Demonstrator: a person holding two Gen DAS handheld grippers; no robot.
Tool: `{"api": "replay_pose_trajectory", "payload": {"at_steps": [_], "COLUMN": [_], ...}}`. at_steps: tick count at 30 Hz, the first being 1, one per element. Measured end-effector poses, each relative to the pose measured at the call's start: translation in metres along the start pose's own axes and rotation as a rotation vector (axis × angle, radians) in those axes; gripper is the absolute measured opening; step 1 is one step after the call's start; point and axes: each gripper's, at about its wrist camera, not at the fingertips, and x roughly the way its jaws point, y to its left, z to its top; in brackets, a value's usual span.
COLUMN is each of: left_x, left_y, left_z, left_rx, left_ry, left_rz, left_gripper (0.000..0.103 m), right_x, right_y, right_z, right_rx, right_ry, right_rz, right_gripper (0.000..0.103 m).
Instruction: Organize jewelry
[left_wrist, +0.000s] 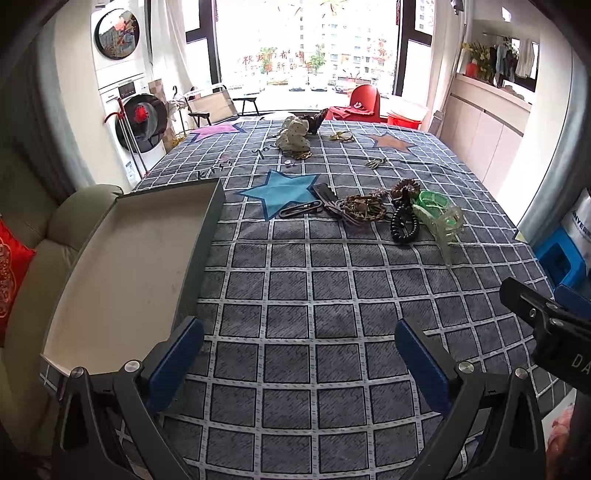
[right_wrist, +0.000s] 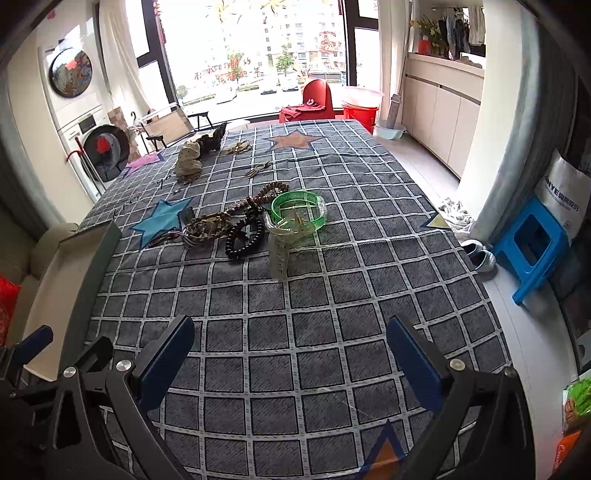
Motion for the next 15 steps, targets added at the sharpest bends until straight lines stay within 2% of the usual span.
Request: {"api": "replay_pose_trajectory", "payload": {"at_steps": [15], "left_x": [0.0040], "left_y": [0.0005], "left_z": [0.0002], "left_rx": [-0.003], "left_ry": [0.012], "left_rz": [0.019], "left_gripper": [0.103], "right_x": [0.0069], "right_y": [-0.0074], "right_z": [-0.0023], "right_rx": [0.016], "right_ry": [0.011], "right_rz": [0.003], "right_gripper": [0.103]}}
